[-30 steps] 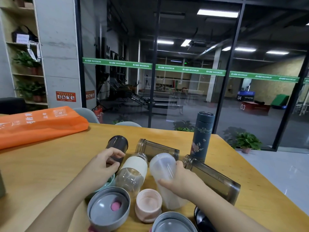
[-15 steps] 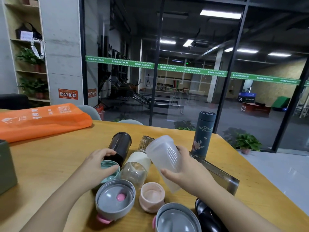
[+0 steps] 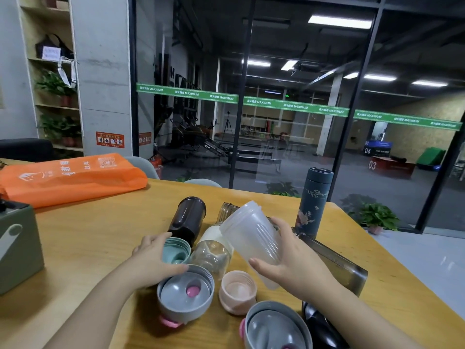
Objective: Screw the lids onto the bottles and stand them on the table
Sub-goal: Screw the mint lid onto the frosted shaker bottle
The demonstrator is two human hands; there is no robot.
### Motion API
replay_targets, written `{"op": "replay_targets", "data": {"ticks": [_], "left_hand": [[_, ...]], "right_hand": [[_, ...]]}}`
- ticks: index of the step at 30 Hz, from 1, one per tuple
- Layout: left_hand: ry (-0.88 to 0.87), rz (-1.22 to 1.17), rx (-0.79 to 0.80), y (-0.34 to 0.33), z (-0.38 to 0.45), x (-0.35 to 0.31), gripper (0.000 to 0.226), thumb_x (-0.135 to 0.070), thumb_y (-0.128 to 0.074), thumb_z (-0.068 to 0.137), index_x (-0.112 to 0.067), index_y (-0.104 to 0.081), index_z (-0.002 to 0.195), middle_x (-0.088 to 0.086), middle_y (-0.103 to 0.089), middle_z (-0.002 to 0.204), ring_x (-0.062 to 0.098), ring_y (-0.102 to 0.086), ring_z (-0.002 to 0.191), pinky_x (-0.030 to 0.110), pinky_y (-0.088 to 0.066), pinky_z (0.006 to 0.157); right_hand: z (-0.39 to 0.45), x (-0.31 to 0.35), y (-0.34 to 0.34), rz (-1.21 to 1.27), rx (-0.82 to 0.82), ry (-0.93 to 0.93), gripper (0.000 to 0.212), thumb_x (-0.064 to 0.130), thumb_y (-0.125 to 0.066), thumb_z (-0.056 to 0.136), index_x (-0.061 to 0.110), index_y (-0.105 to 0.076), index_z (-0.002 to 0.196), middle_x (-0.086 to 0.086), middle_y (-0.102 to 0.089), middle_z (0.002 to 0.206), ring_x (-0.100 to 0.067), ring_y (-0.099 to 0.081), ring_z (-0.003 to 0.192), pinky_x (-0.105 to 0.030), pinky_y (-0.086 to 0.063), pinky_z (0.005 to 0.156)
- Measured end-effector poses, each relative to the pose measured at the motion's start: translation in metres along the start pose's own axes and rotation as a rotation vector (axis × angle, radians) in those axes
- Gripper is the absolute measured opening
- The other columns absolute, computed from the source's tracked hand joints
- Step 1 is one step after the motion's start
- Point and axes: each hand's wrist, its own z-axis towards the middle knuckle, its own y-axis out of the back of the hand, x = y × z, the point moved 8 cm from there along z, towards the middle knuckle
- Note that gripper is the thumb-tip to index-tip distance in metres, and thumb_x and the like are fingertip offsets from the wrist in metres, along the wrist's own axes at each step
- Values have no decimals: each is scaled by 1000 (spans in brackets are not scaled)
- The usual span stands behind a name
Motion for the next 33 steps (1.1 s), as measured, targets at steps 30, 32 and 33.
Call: {"op": "replay_targets", "data": {"ticks": [30, 32, 33], "left_hand": [[188, -63, -59, 6, 9, -6, 100, -52, -68, 51, -12, -29, 134, 13, -48, 124, 31, -46, 116, 36, -45, 91], [179, -57, -72, 9, 7, -9, 99, -53, -69, 52, -12, -29, 133, 13, -49, 123, 31, -47, 115, 37, -46, 91], [179, -56, -77, 11, 7, -11, 99, -54, -68, 51, -11, -30, 132, 13, -50, 122, 31, -48, 113, 37, -47, 91]], "right_hand": [[-2, -3, 8, 35, -8, -30, 93, 65, -63, 73, 33, -12, 144, 8, -52, 131, -13, -55, 108, -30, -48, 85], [-1, -6, 9, 40, -15, -37, 94, 66, -63, 72, 33, -12, 145, 7, -52, 131, -14, -56, 108, -30, -48, 85], [-1, -7, 10, 44, -15, -41, 95, 66, -63, 72, 32, -11, 145, 7, -52, 132, -14, -56, 109, -31, -49, 85]]}}
